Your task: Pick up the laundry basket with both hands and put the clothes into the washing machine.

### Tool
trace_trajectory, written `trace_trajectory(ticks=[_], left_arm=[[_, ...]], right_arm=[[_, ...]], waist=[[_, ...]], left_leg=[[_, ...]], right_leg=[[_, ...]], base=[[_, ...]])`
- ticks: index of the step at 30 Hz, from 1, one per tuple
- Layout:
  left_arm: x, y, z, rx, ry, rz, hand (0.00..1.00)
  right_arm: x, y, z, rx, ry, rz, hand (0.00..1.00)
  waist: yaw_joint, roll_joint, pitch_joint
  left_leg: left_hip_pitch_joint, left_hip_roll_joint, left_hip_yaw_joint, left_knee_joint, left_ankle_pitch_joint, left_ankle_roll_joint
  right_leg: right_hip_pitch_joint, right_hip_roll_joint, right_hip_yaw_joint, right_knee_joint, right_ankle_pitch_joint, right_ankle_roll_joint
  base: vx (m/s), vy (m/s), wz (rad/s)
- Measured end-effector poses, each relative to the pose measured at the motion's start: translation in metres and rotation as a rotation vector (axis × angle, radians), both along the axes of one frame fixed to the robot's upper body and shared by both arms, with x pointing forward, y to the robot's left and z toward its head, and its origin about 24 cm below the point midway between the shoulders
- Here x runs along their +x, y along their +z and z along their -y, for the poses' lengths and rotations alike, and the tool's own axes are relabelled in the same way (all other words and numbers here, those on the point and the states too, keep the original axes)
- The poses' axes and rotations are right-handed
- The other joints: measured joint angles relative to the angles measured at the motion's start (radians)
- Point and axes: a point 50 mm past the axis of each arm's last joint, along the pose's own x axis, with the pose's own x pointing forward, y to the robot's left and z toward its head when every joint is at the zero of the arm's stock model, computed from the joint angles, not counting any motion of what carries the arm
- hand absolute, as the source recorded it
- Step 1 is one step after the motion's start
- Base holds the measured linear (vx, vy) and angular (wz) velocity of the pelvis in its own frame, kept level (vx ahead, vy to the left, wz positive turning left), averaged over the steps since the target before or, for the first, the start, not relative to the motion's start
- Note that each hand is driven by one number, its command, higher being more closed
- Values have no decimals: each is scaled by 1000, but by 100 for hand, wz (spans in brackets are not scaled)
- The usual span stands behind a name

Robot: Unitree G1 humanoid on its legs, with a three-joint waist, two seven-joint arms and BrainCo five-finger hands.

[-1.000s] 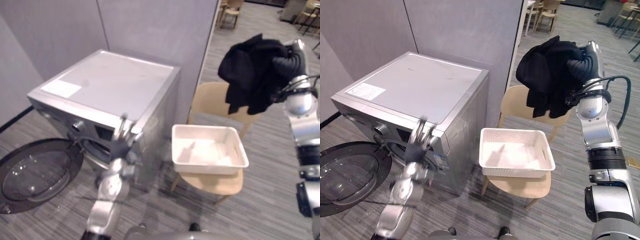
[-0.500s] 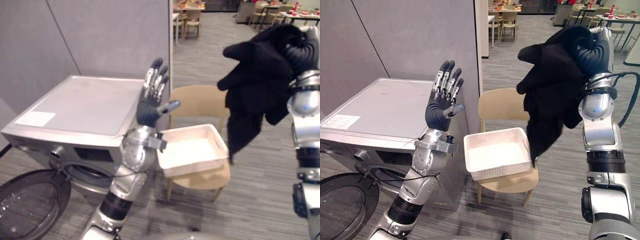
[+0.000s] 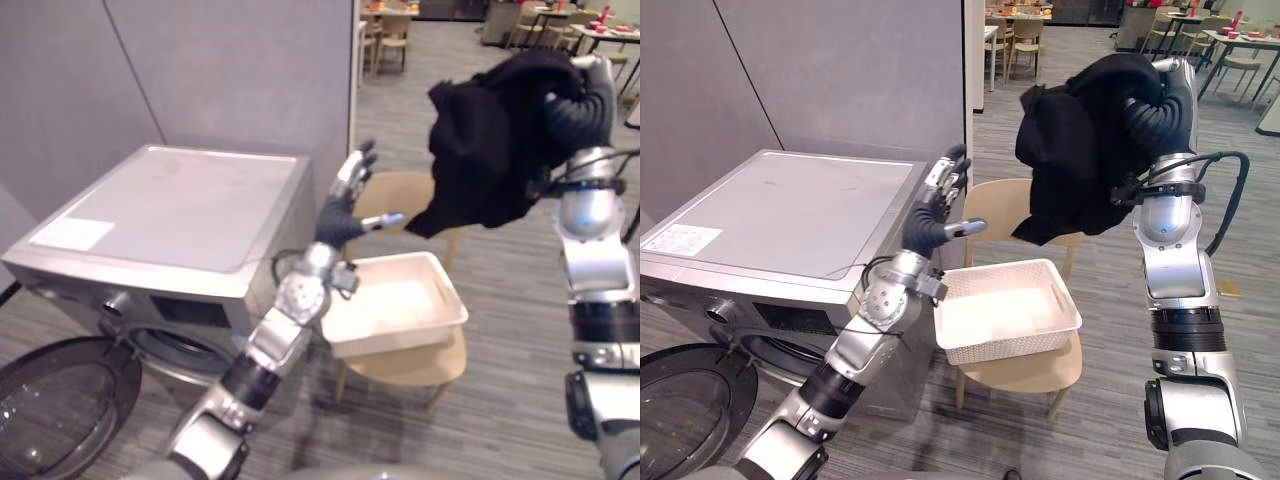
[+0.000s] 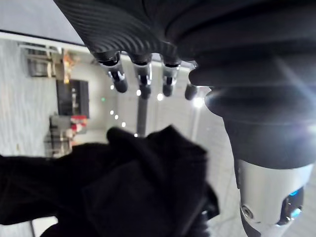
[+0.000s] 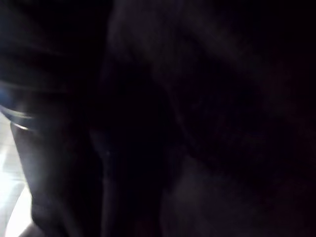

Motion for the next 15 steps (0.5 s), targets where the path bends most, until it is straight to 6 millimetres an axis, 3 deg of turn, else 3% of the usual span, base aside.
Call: trace_trajectory(ticks=[6,13,15], left_arm=[[17,-11,18,134,26,-41,0],[29,18,52,194,36,36,0],[32,23,56,214,57,50,0]], right_arm=[[0,3,-29,-18,112,31,100],[-5,23,-49,34,215,125,100],[-7,25,-61,34,258,143,100]], waist=[[-41,-15,5],[-49,-19,8],[-66,-20,9]], left_leg=[[16,1,36,-7,-7,5],[13,1,74,-9,-9,4],[15,2,81,-10,-12,4]], right_leg=[[-6,5,38,-3,1,1],[-33,11,80,-2,9,-1],[-36,14,87,-2,10,0]], base=[[-5,1,-19],[-1,0,-17],[7,-1,-11]])
